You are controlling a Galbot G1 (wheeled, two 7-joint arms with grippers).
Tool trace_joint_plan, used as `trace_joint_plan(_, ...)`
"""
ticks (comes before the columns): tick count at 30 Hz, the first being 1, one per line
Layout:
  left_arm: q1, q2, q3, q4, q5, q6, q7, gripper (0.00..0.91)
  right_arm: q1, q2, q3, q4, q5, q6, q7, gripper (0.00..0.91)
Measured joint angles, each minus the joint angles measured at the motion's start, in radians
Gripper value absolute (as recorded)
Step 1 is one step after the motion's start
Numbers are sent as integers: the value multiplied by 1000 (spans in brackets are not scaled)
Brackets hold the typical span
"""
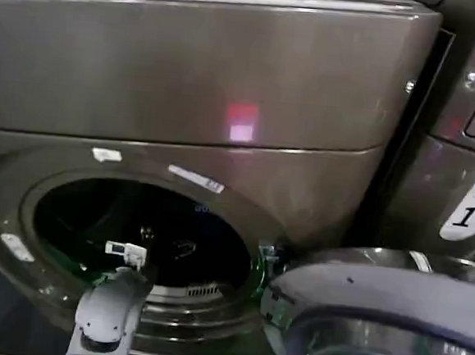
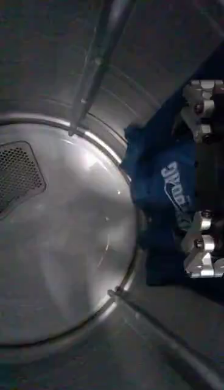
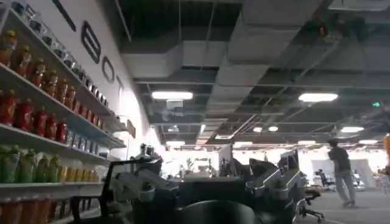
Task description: Grasp the clothes from the dryer.
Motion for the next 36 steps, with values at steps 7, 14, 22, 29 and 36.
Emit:
trace_joint_plan(7,-141,-15,-1,159,-12,0,-24,907,-1,1,-5,-2,1,8,-1,907)
trace_joint_plan(14,-291,-28,3,368,-11,0,-44,907,-1,0,-6,-1,-2,18,-7,907)
trace_joint_plan(22,-446,-49,7,591,24,-23,-55,907,-5,1,-7,-6,-3,29,-11,907)
trace_joint_plan(29,-567,-47,8,770,124,-111,5,907,-13,-4,-2,-9,-3,37,-11,907)
trace_joint_plan(36,-660,-33,12,851,453,-267,305,907,-16,-6,-10,-14,-7,40,-15,907)
